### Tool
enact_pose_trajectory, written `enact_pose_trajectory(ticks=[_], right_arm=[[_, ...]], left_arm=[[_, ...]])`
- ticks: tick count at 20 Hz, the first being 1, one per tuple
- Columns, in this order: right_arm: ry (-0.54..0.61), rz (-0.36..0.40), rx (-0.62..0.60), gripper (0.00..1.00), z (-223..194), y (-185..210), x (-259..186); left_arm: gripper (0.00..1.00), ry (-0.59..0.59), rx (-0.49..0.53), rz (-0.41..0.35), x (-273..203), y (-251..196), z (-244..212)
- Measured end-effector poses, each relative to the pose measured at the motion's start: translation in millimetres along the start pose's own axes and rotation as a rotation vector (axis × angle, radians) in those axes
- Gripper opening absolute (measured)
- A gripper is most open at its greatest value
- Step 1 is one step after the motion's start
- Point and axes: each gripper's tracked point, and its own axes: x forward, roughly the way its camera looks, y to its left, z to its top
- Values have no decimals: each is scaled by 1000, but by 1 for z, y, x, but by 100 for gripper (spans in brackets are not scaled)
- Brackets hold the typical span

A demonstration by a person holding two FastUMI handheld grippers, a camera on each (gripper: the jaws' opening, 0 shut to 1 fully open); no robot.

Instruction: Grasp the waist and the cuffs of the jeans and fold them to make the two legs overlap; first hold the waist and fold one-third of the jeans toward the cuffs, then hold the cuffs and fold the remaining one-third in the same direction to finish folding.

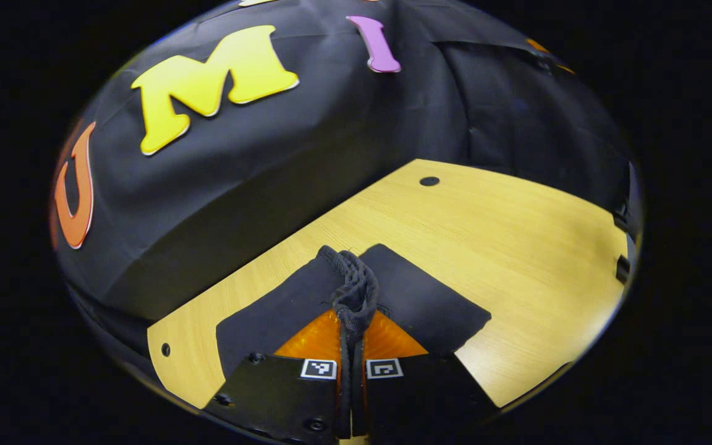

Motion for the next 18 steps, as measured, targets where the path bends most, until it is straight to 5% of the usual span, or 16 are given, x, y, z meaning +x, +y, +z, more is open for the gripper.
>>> enact_pose_trajectory(ticks=[9, 13, 16, 18], right_arm=[[27, 5, 27, 98, -8, -2, 0], [42, 11, 34, 99, -13, -4, -1], [57, 17, 42, 98, -17, -6, 0], [59, 25, 48, 98, -18, -6, -1]], left_arm=[[4, 122, 236, -50, 23, -36, -49], [8, 145, 244, -68, 27, -43, -55], [21, 133, 208, -75, 27, -46, -48], [60, 96, 199, -57, 26, -44, -32]])
